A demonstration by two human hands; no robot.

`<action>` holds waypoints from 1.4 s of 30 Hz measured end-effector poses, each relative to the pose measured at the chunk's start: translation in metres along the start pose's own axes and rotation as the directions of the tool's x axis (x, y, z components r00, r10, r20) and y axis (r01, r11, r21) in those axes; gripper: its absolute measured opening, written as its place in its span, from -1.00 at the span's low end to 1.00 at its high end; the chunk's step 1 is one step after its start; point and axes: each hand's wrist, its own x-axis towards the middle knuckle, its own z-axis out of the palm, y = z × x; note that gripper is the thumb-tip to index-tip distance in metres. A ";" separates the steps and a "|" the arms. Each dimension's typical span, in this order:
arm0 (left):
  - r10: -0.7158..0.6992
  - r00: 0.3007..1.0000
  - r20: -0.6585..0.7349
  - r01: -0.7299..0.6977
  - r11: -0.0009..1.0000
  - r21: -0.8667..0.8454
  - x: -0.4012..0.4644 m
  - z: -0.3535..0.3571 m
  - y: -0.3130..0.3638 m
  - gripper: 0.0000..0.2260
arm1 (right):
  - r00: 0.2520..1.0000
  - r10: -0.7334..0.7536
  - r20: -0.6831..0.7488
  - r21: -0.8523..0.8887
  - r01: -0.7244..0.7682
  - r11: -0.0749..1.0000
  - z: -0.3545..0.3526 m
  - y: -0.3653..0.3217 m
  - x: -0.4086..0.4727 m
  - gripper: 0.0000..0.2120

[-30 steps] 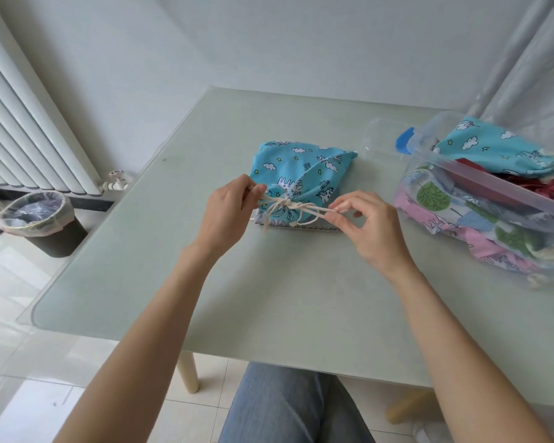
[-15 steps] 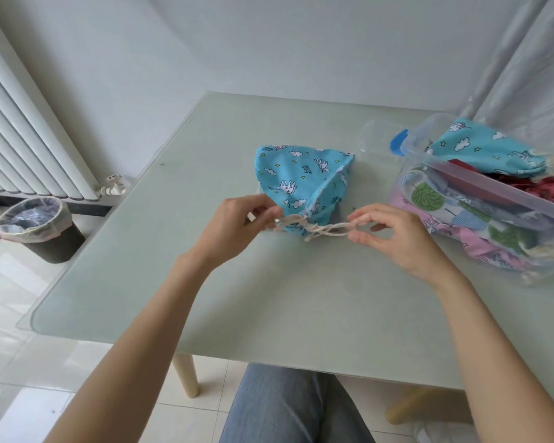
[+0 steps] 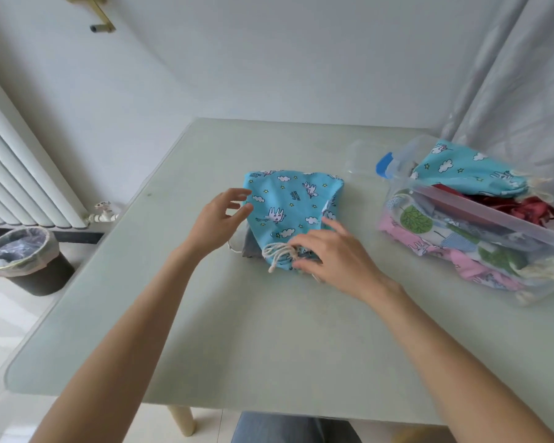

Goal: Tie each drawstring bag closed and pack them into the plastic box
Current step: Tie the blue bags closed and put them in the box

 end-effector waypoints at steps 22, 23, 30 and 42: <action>0.046 0.999 0.024 -0.051 0.953 0.299 0.093 0.040 -0.022 -0.15 | 0.904 0.359 0.233 -0.154 -0.331 0.931 0.018 0.110 0.174 -0.36; 0.083 0.997 0.005 -0.081 0.952 0.294 0.094 0.041 -0.020 -0.19 | 0.924 0.335 0.183 -0.203 -0.298 0.933 0.015 0.107 0.174 -0.46; 0.312 0.893 -0.324 -0.258 0.946 0.199 0.082 0.022 0.020 -0.37 | 0.951 0.134 -0.278 -0.185 -0.190 0.964 -0.040 0.067 0.156 -0.65; 0.421 0.874 -0.241 -0.472 0.853 -0.222 0.077 0.057 0.184 -0.47 | 0.889 0.090 -0.448 -0.331 -0.259 0.908 -0.218 0.074 0.047 -0.64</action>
